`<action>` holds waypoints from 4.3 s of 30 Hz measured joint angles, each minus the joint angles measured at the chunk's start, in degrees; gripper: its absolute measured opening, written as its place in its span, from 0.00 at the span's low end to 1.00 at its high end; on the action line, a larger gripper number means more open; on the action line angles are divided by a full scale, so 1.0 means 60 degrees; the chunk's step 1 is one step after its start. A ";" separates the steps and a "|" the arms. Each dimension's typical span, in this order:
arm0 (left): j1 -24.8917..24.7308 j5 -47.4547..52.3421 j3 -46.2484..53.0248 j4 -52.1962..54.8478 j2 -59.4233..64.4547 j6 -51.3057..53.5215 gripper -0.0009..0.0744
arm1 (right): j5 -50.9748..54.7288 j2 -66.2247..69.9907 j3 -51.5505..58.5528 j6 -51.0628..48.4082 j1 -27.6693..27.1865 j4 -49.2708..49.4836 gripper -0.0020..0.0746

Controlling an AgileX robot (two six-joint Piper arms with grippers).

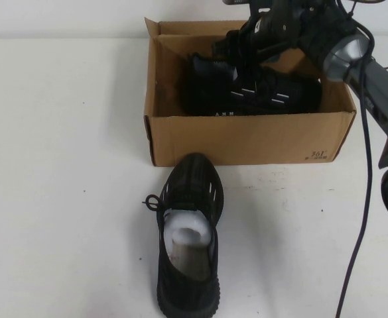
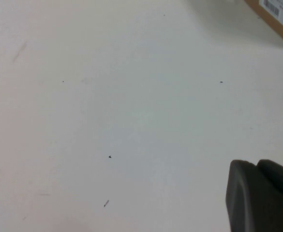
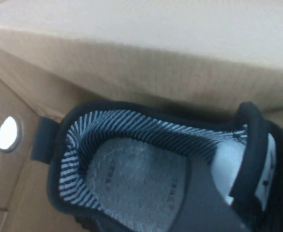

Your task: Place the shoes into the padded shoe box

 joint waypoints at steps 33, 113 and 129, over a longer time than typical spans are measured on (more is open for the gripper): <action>0.0000 0.0000 0.0000 0.0000 0.0000 0.0000 0.01 | 0.0219 -0.0196 0.0000 -0.0286 0.0000 -0.0179 0.28; 0.0000 0.0022 0.0000 0.0000 0.0000 0.0000 0.01 | -0.6560 -1.7353 1.9900 -0.1558 -0.2728 -0.0832 0.02; 0.0000 0.0022 0.0000 0.0000 0.0000 0.0000 0.01 | -0.7815 -2.3261 2.4082 -0.1540 -0.4489 0.0180 0.02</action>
